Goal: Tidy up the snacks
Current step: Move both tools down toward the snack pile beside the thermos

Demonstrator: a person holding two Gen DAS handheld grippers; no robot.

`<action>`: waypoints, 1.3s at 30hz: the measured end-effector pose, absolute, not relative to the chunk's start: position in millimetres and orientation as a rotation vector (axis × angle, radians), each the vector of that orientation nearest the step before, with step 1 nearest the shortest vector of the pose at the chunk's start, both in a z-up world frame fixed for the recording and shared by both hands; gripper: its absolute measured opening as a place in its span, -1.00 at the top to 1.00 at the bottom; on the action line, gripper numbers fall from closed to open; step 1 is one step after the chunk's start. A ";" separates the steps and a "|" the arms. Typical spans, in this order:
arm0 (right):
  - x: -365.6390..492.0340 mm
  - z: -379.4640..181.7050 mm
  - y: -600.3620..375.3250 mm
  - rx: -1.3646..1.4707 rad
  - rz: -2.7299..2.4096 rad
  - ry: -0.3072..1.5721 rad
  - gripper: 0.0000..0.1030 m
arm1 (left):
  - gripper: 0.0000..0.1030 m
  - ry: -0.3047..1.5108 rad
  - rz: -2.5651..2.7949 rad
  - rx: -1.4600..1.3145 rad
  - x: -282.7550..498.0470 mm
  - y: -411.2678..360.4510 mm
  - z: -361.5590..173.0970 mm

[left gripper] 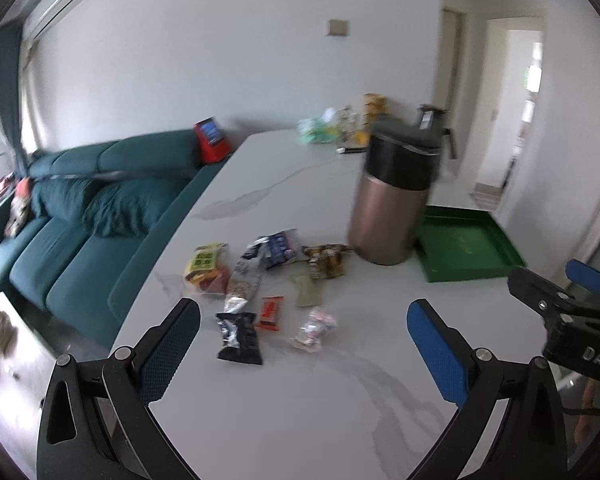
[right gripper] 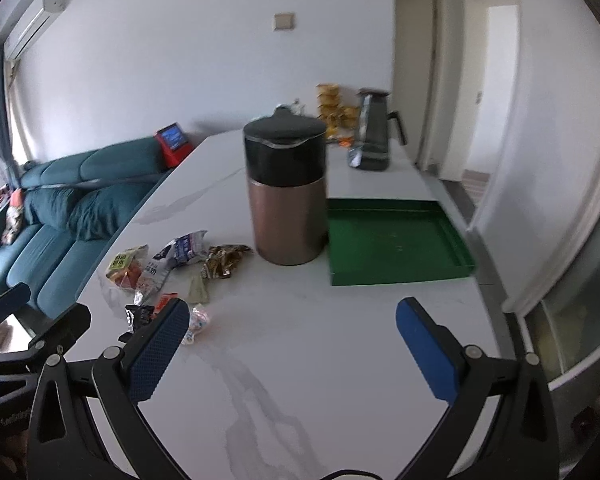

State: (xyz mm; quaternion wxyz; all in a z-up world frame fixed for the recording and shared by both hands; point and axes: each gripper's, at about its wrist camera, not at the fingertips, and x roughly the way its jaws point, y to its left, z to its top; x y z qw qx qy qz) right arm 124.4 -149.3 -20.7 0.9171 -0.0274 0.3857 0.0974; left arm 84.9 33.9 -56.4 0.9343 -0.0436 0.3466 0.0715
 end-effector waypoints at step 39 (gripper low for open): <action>327.9 -202.1 14.6 -0.111 0.186 1.105 -1.00 | -0.98 0.985 0.176 -0.110 270.7 211.7 -215.9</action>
